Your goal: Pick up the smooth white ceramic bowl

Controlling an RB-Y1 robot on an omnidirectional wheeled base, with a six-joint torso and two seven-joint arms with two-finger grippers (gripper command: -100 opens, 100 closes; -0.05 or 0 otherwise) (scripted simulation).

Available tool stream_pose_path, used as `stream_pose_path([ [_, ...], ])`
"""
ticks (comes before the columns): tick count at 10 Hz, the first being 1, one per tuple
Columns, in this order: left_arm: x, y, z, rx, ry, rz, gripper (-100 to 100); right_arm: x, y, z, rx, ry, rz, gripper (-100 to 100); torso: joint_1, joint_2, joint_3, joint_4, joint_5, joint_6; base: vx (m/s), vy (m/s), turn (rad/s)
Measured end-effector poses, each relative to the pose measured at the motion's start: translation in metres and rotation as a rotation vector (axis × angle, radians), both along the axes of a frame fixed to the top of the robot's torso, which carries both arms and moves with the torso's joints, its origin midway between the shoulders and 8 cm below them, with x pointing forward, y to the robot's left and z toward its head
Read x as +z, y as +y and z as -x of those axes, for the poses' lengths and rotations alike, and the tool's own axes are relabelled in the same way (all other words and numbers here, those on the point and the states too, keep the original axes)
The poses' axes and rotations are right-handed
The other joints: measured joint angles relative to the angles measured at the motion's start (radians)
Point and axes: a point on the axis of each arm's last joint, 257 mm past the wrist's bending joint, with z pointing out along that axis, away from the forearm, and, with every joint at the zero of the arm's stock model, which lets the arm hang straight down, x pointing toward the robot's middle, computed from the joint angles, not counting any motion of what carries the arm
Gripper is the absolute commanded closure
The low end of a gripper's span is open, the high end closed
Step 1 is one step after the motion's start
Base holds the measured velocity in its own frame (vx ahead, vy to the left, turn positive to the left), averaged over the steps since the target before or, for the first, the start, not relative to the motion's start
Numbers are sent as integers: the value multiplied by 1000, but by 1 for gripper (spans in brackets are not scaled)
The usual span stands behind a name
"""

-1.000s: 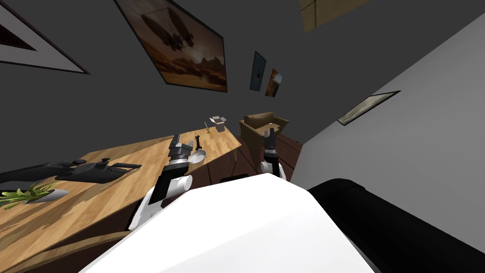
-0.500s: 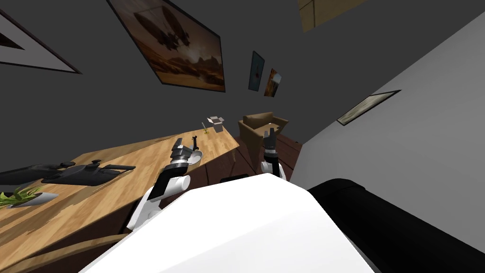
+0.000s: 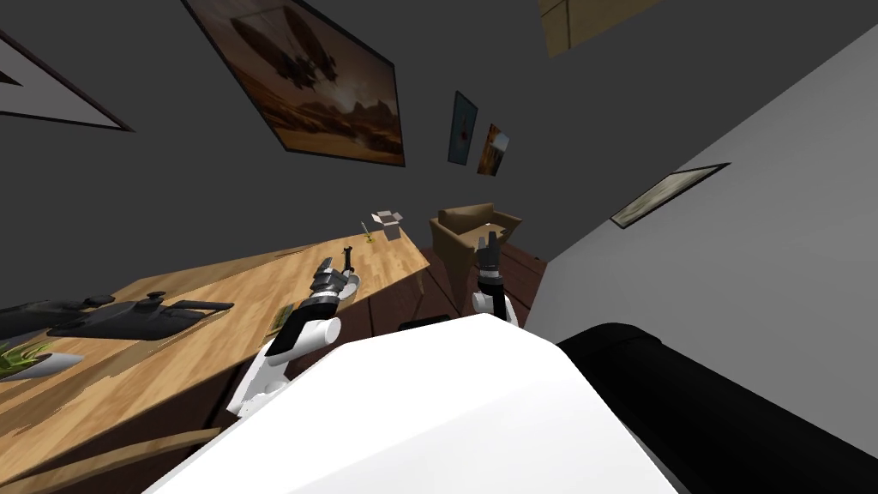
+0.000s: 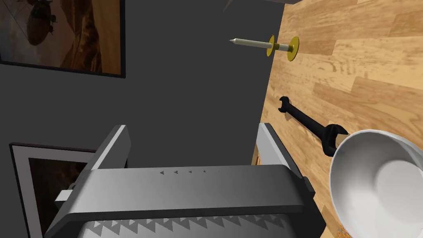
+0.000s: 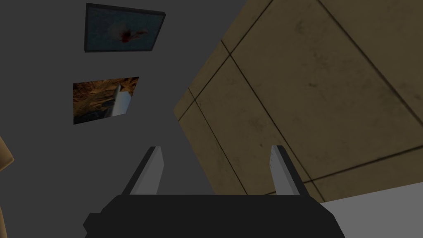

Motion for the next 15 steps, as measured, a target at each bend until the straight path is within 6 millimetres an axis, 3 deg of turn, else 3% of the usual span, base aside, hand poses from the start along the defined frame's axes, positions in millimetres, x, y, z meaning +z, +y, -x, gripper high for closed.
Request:
stream_pose_path([
  [8,-78,54,7,89,231,93,-100,0,0,0,0,0,0,0,1,-1,-1,0,0,0,41,-66,14],
  [12,-128,97,25,166,380,151,-100,0,0,0,0,0,0,0,1,-3,-1,-1,0,0,71,-80,18],
  [13,-145,111,38,193,426,168,-100,0,0,0,0,0,0,0,1,-4,-2,-1,0,0,71,-58,17],
  [15,-161,122,44,224,475,188,-100,0,0,0,0,0,0,0,3,-3,-2,-1,1,0,72,-48,13],
])
